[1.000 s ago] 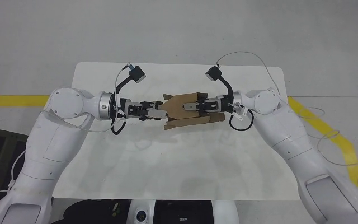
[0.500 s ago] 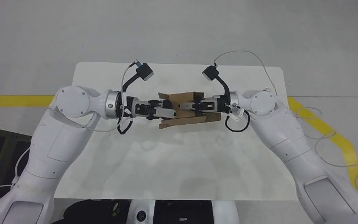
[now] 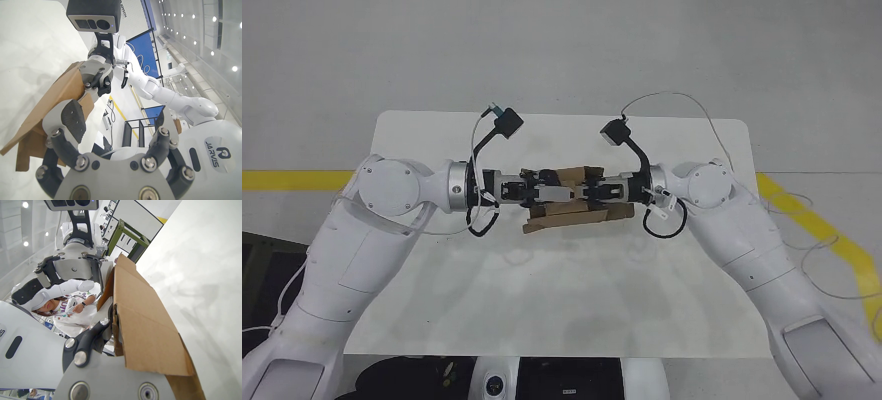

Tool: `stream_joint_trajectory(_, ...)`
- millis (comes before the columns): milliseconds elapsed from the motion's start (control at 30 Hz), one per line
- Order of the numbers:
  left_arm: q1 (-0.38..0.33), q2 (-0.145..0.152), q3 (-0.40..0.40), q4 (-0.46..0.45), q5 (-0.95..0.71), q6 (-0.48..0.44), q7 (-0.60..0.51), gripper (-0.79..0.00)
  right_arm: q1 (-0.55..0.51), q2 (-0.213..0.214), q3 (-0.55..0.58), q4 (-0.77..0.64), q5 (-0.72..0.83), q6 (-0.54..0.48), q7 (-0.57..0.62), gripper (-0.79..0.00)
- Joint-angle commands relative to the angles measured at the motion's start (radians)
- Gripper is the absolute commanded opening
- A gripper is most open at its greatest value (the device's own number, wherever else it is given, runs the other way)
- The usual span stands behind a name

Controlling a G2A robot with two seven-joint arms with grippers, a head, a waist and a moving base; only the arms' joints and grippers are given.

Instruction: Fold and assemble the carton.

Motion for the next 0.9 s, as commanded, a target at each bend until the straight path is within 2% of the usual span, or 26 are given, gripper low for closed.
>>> stream_joint_trajectory(0, 0.007, 0.002, -0.015, -0.003, -0.011, -0.004, -0.002, 0.000, -0.002, 0.001, 0.010, 0.007, -0.001, -0.003, -0.004, -0.785)
stream_joint_trajectory(233, 0.048, 0.014, -0.072, -0.001, -0.018, -0.014, -0.013, 0.000, -0.023, 0.016, 0.065, 0.013, -0.012, -0.009, -0.011, -0.785)
stream_joint_trajectory(400, 0.062, 0.016, -0.076, 0.028, 0.002, 0.003, -0.004, 0.000, -0.038, 0.025, 0.088, -0.014, -0.023, -0.006, 0.012, -0.785)
stream_joint_trajectory(633, 0.050, 0.011, -0.062, 0.059, 0.021, 0.010, 0.023, 0.000, -0.039, 0.022, 0.066, -0.035, 0.007, 0.005, 0.099, -0.785)
stream_joint_trajectory(867, 0.049, 0.012, -0.071, 0.052, 0.003, 0.001, 0.006, 0.000, -0.027, 0.004, 0.013, -0.035, 0.011, 0.011, 0.105, -0.785)
